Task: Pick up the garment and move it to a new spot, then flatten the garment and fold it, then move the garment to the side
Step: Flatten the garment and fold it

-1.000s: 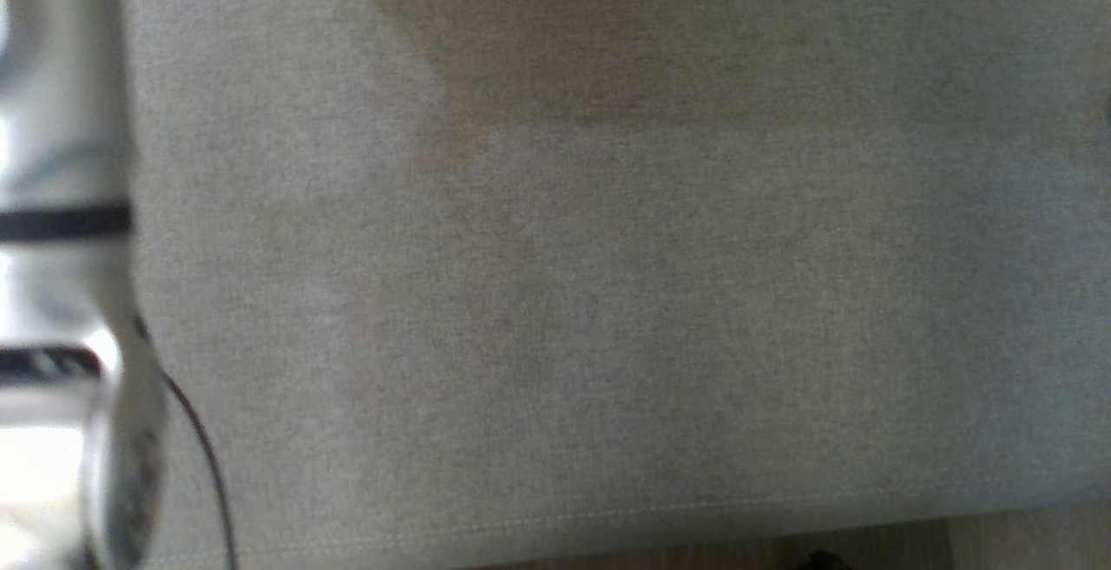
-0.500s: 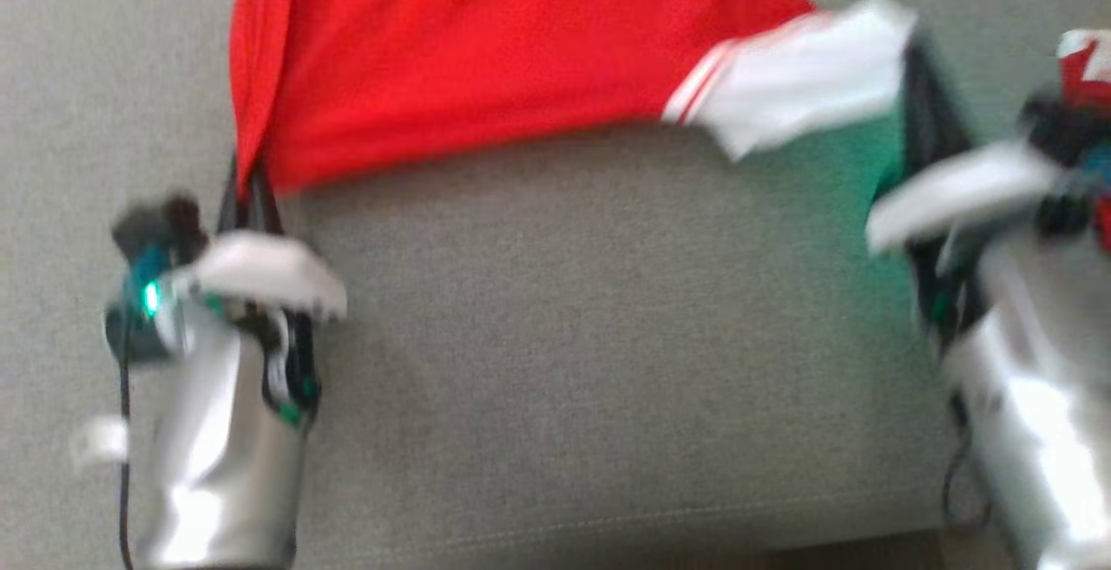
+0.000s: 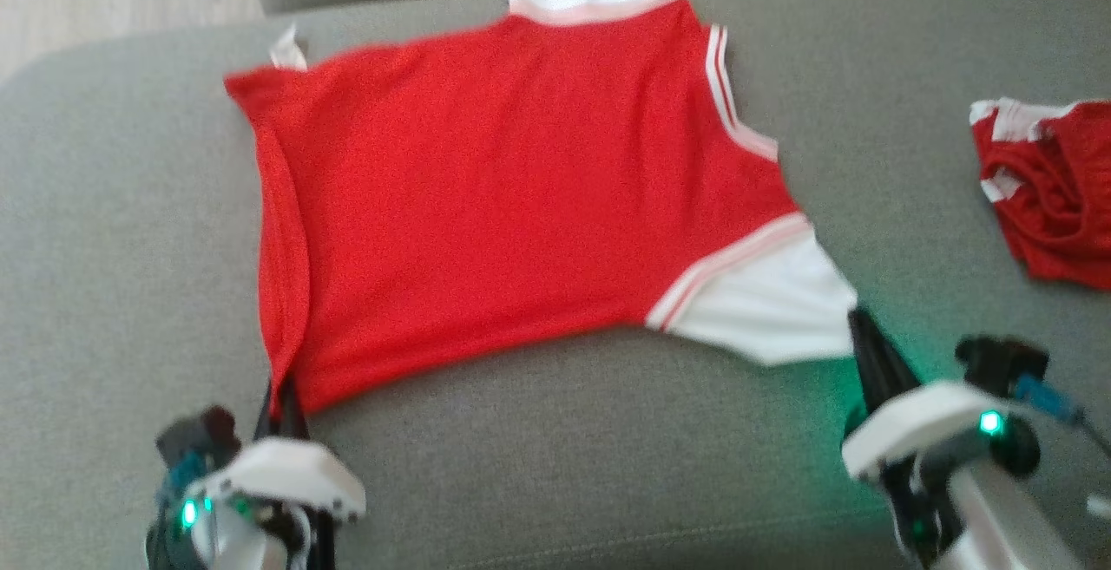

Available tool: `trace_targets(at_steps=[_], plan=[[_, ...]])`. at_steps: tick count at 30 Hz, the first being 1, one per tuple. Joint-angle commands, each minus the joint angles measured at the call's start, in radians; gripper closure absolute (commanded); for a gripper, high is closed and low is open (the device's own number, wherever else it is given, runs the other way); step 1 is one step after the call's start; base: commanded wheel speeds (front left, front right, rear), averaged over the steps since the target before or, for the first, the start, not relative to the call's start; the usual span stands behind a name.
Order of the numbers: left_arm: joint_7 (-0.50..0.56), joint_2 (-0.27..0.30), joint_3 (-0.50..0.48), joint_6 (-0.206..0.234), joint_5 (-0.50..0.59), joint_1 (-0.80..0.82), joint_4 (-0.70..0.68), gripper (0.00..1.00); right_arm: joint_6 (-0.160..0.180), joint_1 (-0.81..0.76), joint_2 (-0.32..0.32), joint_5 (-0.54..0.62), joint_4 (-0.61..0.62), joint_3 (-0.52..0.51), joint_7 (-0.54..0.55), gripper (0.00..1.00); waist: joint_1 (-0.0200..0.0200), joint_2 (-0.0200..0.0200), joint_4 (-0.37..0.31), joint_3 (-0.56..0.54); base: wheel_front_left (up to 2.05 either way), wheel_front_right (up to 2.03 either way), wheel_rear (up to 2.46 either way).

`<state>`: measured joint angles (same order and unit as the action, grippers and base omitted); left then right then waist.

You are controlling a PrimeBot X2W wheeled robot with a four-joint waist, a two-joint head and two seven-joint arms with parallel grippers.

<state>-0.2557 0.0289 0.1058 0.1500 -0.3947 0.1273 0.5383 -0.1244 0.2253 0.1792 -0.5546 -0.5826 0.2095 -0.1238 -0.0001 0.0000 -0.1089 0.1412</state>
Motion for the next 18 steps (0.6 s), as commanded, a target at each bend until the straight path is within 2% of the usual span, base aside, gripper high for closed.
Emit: trace_targets(at_steps=[1, 10, 18], plan=[[-0.006, 0.022, -0.034, 0.012, -0.005, -0.022, -0.033, 1.00, -0.006, -0.030, 0.004, -0.002, 0.041, 0.001, 0.010, 1.00, 0.0001, 0.0000, 0.006, -0.047, 0.00, 0.00, 0.00], [-0.006, 0.021, -0.032, 0.009, -0.036, -0.180, -0.079, 1.00, -0.006, -0.189, -0.012, 0.007, 0.166, -0.066, 0.070, 1.00, 0.0001, 0.0000, 0.009, -0.114, 0.00, 0.00, 0.00], [-0.006, 0.021, -0.053, 0.017, -0.066, -0.135, -0.244, 1.00, -0.006, -0.150, -0.046, 0.022, 0.339, -0.129, 0.116, 1.00, 0.0001, 0.0000, 0.042, -0.067, 0.00, 0.00, 0.00]])
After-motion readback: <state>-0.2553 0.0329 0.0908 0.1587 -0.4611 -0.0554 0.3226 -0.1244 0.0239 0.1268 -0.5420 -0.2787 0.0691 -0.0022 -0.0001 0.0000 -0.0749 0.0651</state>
